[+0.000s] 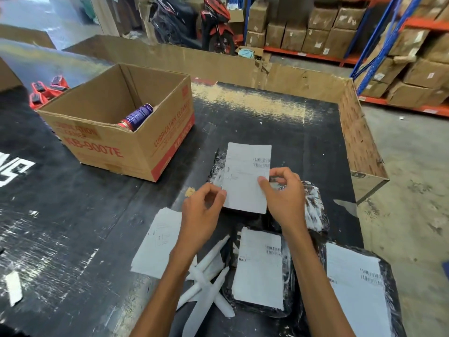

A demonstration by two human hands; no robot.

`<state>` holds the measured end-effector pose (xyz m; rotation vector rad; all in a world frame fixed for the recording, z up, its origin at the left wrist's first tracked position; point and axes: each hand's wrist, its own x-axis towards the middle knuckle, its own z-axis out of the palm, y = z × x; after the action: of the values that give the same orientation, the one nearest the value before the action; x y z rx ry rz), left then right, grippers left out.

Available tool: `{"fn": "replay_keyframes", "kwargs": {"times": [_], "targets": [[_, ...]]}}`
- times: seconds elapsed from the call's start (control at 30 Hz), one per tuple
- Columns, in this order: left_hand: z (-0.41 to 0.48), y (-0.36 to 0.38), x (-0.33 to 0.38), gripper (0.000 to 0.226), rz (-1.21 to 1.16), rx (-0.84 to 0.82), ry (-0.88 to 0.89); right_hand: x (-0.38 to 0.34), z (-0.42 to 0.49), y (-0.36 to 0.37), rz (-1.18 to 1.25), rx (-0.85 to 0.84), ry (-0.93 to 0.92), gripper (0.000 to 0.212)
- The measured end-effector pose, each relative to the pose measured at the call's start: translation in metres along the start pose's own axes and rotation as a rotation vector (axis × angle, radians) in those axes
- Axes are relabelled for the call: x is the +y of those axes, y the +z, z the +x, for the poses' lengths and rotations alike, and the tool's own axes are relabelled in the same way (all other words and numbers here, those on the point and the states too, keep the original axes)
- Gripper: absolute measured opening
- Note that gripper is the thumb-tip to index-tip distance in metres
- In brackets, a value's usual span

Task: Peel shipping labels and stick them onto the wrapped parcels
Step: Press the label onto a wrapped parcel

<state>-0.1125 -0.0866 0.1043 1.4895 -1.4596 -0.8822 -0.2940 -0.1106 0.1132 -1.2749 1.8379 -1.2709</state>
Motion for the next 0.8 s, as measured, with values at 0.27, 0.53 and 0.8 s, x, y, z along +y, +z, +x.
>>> {"fn": "replay_keyframes", "kwargs": {"times": [0.27, 0.53, 0.8], "targets": [[0.067, 0.026, -0.03, 0.021, 0.554, 0.168, 0.125, 0.02, 0.045, 0.038, -0.257, -0.063, 0.062, 0.023], [0.077, 0.031, -0.033, 0.024, 0.869, 0.09, 0.111, 0.023, 0.051, 0.048, -0.6, 0.031, 0.009, 0.027], [0.114, 0.02, -0.032, 0.036, 0.761, 0.071, 0.195, 0.008, 0.061, 0.061, -0.693, 0.05, -0.279, 0.053]]}}
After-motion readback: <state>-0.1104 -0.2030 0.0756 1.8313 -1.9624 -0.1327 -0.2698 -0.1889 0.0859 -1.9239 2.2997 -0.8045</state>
